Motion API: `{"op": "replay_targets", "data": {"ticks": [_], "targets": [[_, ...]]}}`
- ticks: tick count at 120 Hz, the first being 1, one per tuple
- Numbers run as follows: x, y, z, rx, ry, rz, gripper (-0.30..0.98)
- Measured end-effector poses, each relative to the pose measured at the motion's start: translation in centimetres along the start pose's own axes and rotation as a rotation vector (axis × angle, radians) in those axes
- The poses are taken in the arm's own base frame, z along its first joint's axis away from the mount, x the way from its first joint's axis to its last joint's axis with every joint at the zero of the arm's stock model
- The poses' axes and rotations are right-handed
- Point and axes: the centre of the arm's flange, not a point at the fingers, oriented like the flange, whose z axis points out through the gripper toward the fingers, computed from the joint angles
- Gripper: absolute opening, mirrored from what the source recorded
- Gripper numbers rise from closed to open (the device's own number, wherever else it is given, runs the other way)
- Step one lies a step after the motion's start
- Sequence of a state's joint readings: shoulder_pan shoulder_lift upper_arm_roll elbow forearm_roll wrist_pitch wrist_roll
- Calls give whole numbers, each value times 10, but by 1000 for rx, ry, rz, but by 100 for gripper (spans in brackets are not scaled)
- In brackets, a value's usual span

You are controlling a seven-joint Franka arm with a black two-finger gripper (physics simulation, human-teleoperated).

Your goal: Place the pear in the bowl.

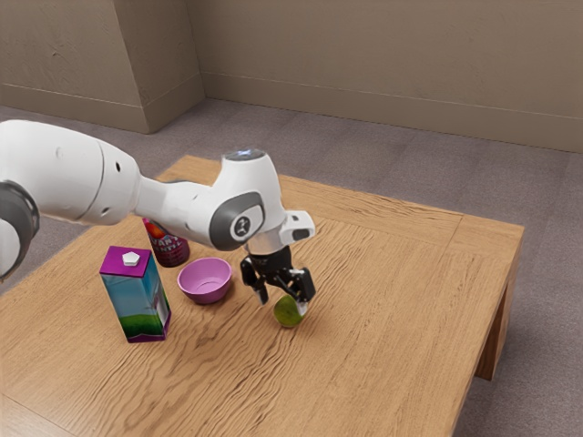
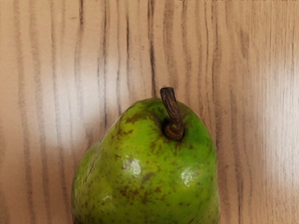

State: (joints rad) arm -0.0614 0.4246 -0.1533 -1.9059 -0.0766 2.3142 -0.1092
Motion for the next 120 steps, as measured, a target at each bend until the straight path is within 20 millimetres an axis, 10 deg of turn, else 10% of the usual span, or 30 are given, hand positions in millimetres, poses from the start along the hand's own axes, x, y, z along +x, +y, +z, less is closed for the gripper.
{"op": "replay_targets", "data": {"ticks": [120], "targets": [[10, -6, 22, -29, 17, -75, 30]]}}
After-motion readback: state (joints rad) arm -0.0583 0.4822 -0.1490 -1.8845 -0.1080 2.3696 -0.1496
